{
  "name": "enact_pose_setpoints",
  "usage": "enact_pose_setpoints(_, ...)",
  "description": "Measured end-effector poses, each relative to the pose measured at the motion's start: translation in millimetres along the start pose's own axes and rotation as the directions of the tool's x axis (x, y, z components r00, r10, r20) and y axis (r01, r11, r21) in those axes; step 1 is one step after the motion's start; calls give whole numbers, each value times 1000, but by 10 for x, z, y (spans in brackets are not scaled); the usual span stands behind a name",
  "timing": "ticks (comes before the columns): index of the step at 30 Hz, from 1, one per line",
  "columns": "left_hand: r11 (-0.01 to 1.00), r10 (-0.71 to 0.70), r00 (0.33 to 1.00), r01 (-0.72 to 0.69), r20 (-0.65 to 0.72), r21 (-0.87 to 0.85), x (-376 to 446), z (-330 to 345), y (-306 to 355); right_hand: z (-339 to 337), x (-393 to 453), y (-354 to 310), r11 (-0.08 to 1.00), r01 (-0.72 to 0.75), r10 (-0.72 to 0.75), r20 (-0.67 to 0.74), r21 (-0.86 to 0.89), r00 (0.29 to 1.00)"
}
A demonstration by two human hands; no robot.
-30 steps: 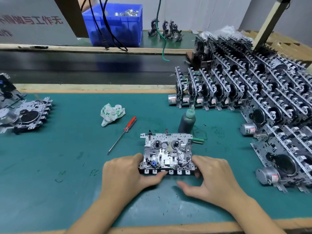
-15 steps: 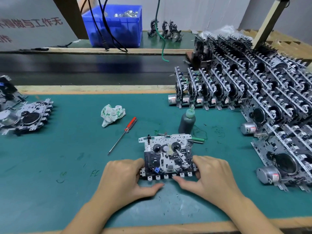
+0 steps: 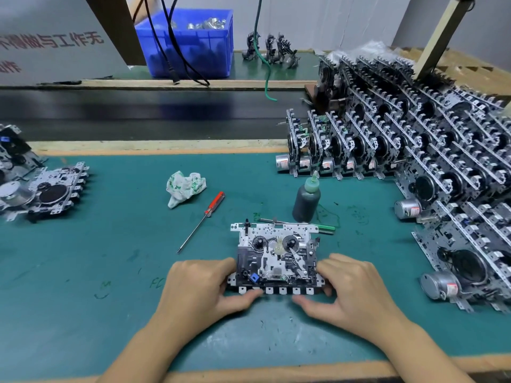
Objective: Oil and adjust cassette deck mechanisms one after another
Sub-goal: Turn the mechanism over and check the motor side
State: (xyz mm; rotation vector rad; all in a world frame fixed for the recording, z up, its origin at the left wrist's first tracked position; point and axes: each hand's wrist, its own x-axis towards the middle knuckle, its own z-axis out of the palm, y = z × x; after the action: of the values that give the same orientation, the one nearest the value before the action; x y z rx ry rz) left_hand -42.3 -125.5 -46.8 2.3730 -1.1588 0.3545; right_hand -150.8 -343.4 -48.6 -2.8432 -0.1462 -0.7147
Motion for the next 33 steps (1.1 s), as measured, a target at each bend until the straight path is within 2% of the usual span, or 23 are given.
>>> enact_pose_setpoints(2,1000,0,1000,0,18,16,-5,-3,35,11,4,-2,1000,-21,21,-18,-9,1000)
enact_pose_setpoints(6,988,-132,991,133,-25,79,1,42,145,-6,14,-22,999,-24,25,-15,20,1000)
enact_pose_setpoints(8,983,-154,988,156,-30,102,11,63,163,-23,8,-17,999,-16,16,6,40,1000)
enact_pose_setpoints(15,999,-15,998,17,61,-32,21,-9,16,12,-16,-6,999,-32,32,13,20,999)
enact_pose_setpoints(20,993,109,990,-105,92,-48,9,-10,-2,32,-2,-41,988,-153,153,-8,24,988)
enact_pose_setpoints(22,995,91,992,-88,86,-45,14,-24,-9,32,10,-47,986,-167,167,-5,16,986)
enact_pose_setpoints(25,997,72,995,-70,70,-42,-7,-14,1,1,-2,8,994,-91,87,56,67,995)
enact_pose_setpoints(29,995,98,995,-98,26,-5,-8,-6,-16,-18,14,12,997,-31,27,62,71,998)
enact_pose_setpoints(33,999,19,999,-18,-29,30,-18,36,29,-32,9,24,994,-30,20,90,108,996)
